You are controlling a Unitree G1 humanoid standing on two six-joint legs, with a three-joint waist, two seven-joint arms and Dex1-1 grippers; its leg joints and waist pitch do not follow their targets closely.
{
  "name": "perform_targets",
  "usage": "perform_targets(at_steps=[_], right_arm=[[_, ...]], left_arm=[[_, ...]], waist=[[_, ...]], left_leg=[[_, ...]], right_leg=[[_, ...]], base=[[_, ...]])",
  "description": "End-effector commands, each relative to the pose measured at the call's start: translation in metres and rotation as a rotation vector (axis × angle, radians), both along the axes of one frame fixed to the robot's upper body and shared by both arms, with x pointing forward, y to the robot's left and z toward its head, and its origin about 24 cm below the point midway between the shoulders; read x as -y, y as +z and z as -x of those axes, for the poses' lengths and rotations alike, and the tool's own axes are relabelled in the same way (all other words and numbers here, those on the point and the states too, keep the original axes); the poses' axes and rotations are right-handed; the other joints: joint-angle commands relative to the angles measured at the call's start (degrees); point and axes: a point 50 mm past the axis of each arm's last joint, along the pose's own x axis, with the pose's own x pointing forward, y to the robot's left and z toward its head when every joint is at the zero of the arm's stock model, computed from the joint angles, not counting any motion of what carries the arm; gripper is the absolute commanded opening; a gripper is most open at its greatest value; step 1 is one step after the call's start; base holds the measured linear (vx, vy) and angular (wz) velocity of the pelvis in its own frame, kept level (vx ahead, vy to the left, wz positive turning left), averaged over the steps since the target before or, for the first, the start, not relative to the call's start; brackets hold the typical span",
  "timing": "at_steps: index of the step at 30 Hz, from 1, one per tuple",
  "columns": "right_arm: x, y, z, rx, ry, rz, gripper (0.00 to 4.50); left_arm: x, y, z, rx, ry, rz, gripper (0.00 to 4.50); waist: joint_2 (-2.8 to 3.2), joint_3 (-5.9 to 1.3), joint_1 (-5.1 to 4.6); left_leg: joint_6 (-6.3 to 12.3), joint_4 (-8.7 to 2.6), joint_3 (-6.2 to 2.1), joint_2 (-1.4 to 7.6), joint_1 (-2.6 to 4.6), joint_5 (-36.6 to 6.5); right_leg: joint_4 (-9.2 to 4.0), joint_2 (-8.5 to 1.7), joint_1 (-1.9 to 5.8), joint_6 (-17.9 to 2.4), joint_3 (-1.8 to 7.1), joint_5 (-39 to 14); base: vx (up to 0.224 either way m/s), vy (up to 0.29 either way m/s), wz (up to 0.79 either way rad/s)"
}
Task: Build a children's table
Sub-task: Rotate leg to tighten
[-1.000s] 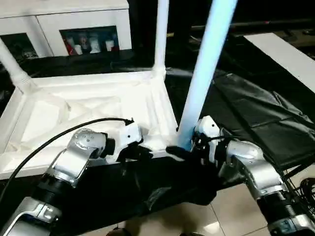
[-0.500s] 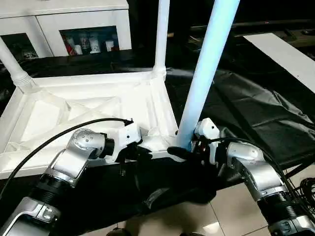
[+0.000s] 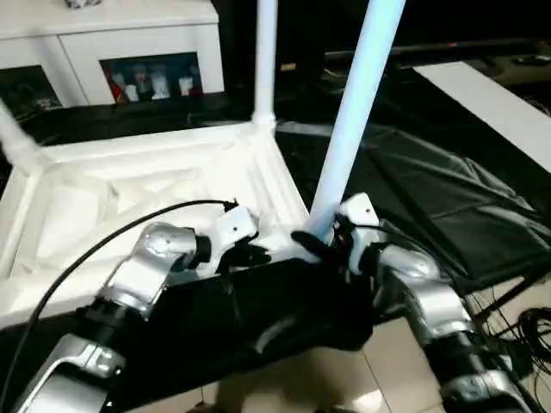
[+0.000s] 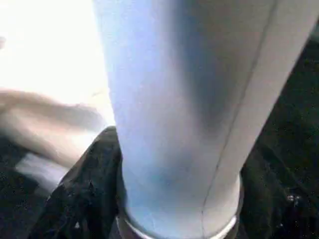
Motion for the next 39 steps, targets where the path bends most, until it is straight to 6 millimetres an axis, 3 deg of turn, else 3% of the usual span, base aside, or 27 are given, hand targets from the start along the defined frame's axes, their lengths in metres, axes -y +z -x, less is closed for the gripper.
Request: perform_targets(at_steps=[1, 2, 6, 10, 12, 13, 16, 18, 20, 23, 28, 33, 39], right_arm=[[0.002, -0.022, 0.004, -0.094, -0.094, 0.043, 2.67], [0.0, -0.022, 0.002, -0.092, -0.116, 0.05, 2.67], [-0.017, -0.02, -0.006, -0.077, -0.215, 0.092, 2.67], [-0.023, -0.017, -0.007, -0.068, -0.175, 0.009, 2.67], [-0.024, -0.011, -0.006, -0.034, -0.123, -0.055, 2.67], [-0.023, -0.007, -0.006, -0.009, -0.104, -0.075, 3.23], [-0.019, 0.001, -0.006, 0.061, -0.048, -0.082, 3.37], [-0.013, 0.006, -0.006, 0.087, 0.003, -0.09, 3.63], [-0.006, 0.009, -0.001, 0.093, 0.1, -0.07, 3.81], [0.006, 0.008, 0.01, 0.106, 0.258, 0.025, 3.83], [0.027, 0.008, 0.019, 0.124, 0.382, 0.107, 3.83], [0.035, 0.014, 0.022, 0.13, 0.441, 0.096, 3.83], [0.04, 0.016, 0.029, 0.107, 0.53, 0.094, 3.83]], left_arm=[[0.006, -0.014, -0.001, -0.029, 0.103, -0.011, 0.0], [0.009, -0.014, -0.003, -0.024, 0.127, -0.009, 0.0], [0.031, -0.013, -0.013, 0.012, 0.239, -0.001, 0.0], [0.036, -0.01, -0.012, 0.041, 0.187, 0.006, 0.0], [0.034, -0.009, -0.01, 0.047, 0.155, 0.004, 0.0], [0.033, -0.008, -0.009, 0.054, 0.132, 0.006, 0.0], [0.026, -0.008, -0.007, 0.049, 0.106, -0.004, 0.0], [0.02, -0.008, -0.006, 0.048, 0.078, -0.006, 0.0], [0.014, -0.007, -0.002, 0.047, 0.029, -0.005, 0.0], [0.005, -0.007, 0.007, 0.022, -0.062, 0.007, 0.0], [-0.006, -0.007, 0.021, -0.012, -0.2, 0.028, 0.0], [-0.014, -0.008, 0.029, -0.036, -0.267, 0.028, 0.0], [-0.024, -0.006, 0.034, -0.054, -0.285, 0.038, 0.0]], waist=[[0.18, -2.65, -0.07], [0.1, -2.67, 0.12], [0.03, -2.82, 0.14], [-0.06, -3.13, 0.3], [-0.02, -3.14, 0.38], [0.05, -3.11, 0.38], [-0.05, -3.18, 0.47], [-0.15, -3.2, 0.39], [-0.11, -3.28, 0.48], [0.13, -3.38, 0.73], [0.21, -3.52, 0.75], [0.37, -3.7, 0.74], [0.36, -3.3, 1.14]], left_leg=[[-3.03, -4.26, -1.61, 1.73, 1.39, -23.23], [-2.38, -4.33, -1.67, 1.76, 1.34, -23.82], [-1.62, -4.23, -1.5, 1.61, 1.68, -24.54], [0.13, -4.58, -1.54, 1.74, 0.74, -21.68], [0.51, -4.54, -1.47, 1.79, 0.77, -21.51], [0.83, -4.55, -1.44, 1.82, 0.68, -21.34], [1.83, -4.38, -1.16, 1.84, 0.62, -19.83], [2.06, -4.42, -1.32, 1.68, 0.08, -18.9], [2.89, -4.27, -1.16, 1.8, 0.01, -16.61], [3.61, -4.08, -0.98, 1.95, 0.06, -14.39], [4.0, -3.8, -0.86, 2.08, 0.0, -11.16], [5.78, -3.44, -0.6, 2.17, 0.33, -9.09], [4.11, -3.84, -0.61, 2.34, 0.52, -12.9]], right_leg=[[-6.08, -2.9, 0.98, -8.3, 1.94, -28.12], [-6.29, -2.9, 1.0, -7.56, 1.9, -28.16], [-6.5, -2.74, 0.52, -7.72, 1.93, -26.69], [-6.07, -2.75, 1.39, -7.98, 1.85, -21.12], [-6.01, -2.76, 1.34, -8.27, 1.9, -20.18], [-5.97, -2.83, 1.41, -8.72, 1.92, -19.54], [-5.86, -2.79, 1.46, -9.66, 2.0, -17.96], [-5.8, -2.94, 1.93, -9.45, 1.85, -18.76], [-5.7, -2.88, 1.95, -9.76, 1.86, -16.77], [-5.4, -2.87, 2.11, -10.8, 1.82, -14.04], [-4.59, -2.47, 2.36, -13.0, 1.69, -8.04], [-3.88, -2.34, 2.42, -15.68, 1.75, -1.53], [-4.54, -2.57, 2.26, -14.68, 1.82, -8.78]], base=[[0.0, 0.0, 0.0], [0.0, 0.0, 0.0], [0.0, 0.0, 0.0], [0.0, 0.0, 0.0], [0.0, 0.0, 0.0], [0.0, 0.0, 0.0], [0.0, 0.0, 0.0], [0.0, 0.0, 0.0], [0.0, 0.0, 0.0], [0.0, 0.0, 0.0], [0.0, 0.0, 0.0], [0.0, 0.0, 0.0], [0.0, 0.0, 0.0]])
